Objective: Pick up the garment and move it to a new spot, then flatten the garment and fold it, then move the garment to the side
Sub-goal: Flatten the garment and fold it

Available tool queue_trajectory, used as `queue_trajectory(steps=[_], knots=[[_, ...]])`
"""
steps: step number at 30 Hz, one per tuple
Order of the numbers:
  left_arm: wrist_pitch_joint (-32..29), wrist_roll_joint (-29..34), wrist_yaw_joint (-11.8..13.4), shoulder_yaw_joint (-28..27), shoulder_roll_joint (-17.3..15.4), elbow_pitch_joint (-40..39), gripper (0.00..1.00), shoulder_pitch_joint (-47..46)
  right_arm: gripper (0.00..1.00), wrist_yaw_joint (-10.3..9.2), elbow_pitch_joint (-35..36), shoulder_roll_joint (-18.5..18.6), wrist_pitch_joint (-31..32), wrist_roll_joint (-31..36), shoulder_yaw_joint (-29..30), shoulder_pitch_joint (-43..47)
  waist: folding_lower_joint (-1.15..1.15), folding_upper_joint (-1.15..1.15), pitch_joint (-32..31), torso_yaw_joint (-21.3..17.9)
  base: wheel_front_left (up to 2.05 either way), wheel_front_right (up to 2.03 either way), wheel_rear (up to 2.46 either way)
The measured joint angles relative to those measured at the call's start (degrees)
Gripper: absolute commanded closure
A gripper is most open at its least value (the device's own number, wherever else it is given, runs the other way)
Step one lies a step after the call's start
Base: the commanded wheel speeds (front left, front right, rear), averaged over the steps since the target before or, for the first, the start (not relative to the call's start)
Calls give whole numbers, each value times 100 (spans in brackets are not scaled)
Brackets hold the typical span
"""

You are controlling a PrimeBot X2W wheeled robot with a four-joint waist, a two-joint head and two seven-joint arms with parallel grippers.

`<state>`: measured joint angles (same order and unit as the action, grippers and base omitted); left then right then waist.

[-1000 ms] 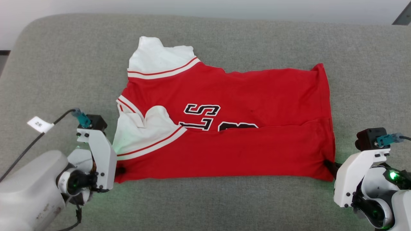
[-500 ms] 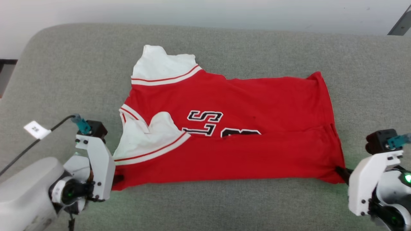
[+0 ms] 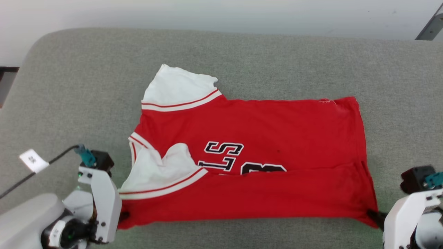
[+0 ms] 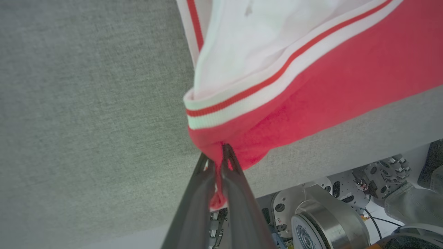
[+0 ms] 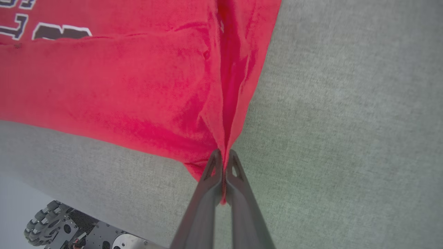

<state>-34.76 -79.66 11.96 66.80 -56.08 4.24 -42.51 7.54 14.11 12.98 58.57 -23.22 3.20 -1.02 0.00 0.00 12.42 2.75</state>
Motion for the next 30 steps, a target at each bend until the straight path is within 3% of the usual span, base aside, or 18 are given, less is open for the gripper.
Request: queue_trajectory(steps=[7,8,9,10,11,13,21,30], knots=[[20,-118,8,93,93,166,100,235,100,-1,-162,-218,-25,15,-12,185,0,0,46,-59,0,0,0],[54,-114,-23,99,129,242,78,241,100,-1,-205,-225,-85,22,-24,179,0,0,52,-70,0,0,0],[71,-105,-45,101,164,308,58,244,94,-1,-253,-255,-148,22,-26,163,0,0,57,-84,0,0,0],[93,-97,-75,105,189,378,26,246,74,-1,-304,-271,-180,27,-43,153,0,0,61,-98,0,0,0],[102,-90,-89,108,198,434,2,245,55,-1,-352,-271,-219,54,-60,144,0,0,62,-112,0,0,0],[100,-89,-138,94,203,495,0,230,0,-1,-416,-272,-283,63,-65,76,0,0,61,-142,0,0,0],[-189,135,-68,-43,-114,278,0,-281,0,-1,-383,-278,-573,68,-7,-197,0,0,74,-279,0,0,0],[-537,342,-55,-419,-390,214,0,-1230,0,-1,-78,-524,-1705,247,19,-670,0,0,244,-557,0,0,0]])
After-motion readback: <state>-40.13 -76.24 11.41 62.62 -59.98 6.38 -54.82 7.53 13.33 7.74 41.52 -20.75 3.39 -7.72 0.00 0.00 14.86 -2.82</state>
